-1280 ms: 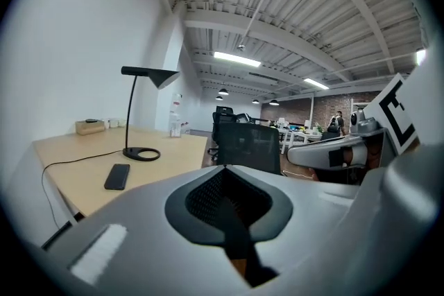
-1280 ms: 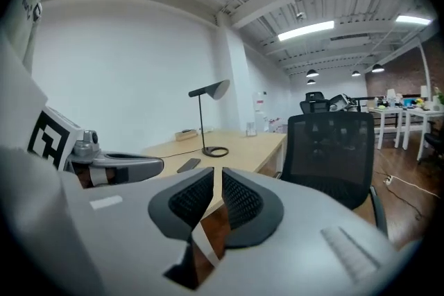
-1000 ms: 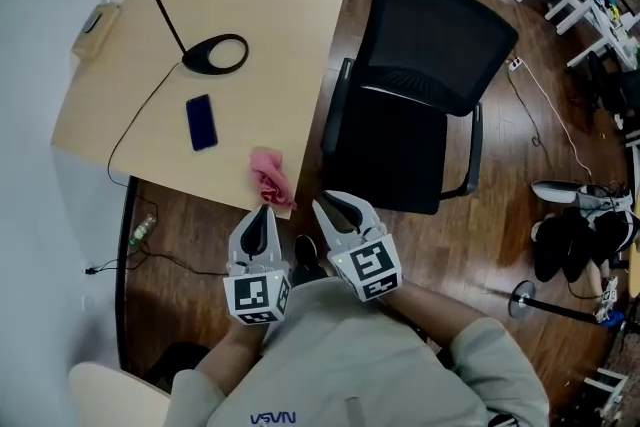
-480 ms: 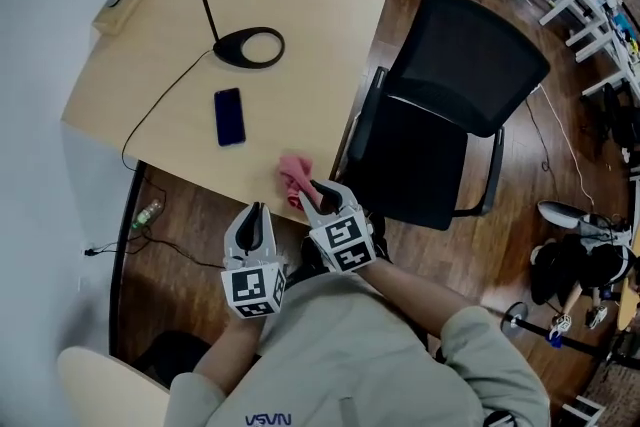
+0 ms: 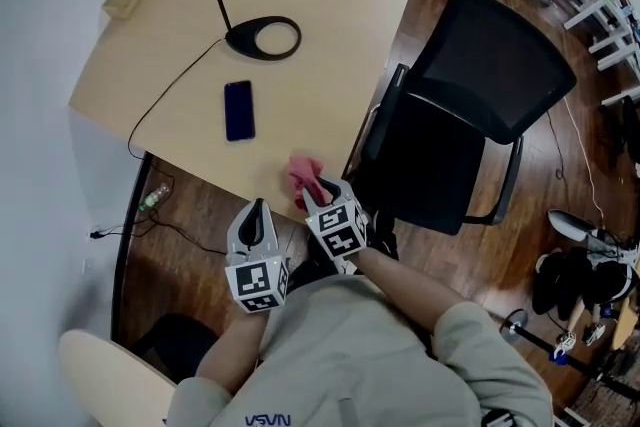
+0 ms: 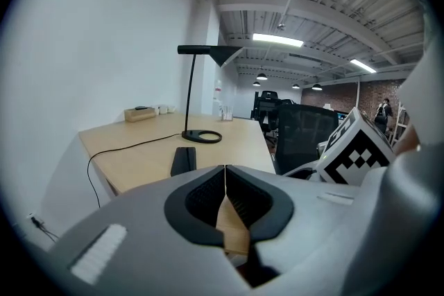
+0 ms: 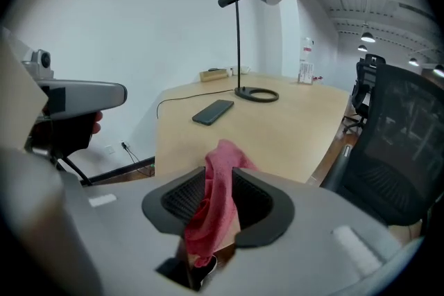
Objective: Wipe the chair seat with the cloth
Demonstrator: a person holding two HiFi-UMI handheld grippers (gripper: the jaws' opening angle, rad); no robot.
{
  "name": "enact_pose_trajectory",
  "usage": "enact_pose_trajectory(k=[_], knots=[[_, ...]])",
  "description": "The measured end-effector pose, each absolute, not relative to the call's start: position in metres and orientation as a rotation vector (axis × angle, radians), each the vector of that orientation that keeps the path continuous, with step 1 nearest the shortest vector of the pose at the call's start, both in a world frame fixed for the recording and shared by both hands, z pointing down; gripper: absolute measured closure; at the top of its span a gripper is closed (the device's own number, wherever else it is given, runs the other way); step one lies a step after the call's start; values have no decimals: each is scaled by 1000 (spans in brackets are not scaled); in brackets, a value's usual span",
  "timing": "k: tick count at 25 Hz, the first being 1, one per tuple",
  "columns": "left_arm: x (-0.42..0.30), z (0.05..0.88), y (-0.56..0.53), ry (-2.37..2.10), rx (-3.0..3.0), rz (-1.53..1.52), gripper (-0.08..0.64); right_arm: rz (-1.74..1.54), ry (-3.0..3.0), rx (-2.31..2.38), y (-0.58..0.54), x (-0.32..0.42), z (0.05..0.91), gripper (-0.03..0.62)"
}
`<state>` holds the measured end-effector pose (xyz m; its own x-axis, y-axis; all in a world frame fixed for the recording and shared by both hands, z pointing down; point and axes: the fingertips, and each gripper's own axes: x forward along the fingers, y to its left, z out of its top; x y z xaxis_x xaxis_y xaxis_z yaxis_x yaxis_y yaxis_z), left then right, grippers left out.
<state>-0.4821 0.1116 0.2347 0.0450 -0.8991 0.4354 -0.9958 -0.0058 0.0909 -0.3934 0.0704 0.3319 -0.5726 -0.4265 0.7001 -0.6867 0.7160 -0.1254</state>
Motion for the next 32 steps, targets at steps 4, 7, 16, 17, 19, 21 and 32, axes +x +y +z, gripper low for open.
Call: enact_pose_trajectory(k=[4, 7, 16, 17, 19, 21, 32], knots=[[-479, 250, 106, -1915, 1941, 405, 552, 538, -2243, 817, 69, -394, 348, 480], [-476, 263, 103, -1918, 1928, 449, 552, 561, -2238, 808, 68, -393, 361, 480], [-467, 272, 108, -1921, 1885, 493, 552, 629, -2270, 780, 68, -390, 363, 529], [-463, 273, 108, -1914, 1887, 491, 554, 633, -2275, 788, 67, -385, 359, 529], [-451, 275, 104, -1896, 1897, 483, 554, 640, -2295, 811, 65, -374, 347, 530], [-434, 274, 98, -1877, 1916, 470, 554, 646, -2320, 844, 61, -359, 332, 531], [-297, 243, 42, -1752, 2125, 427, 554, 627, -2399, 1135, 9, -221, 260, 531]])
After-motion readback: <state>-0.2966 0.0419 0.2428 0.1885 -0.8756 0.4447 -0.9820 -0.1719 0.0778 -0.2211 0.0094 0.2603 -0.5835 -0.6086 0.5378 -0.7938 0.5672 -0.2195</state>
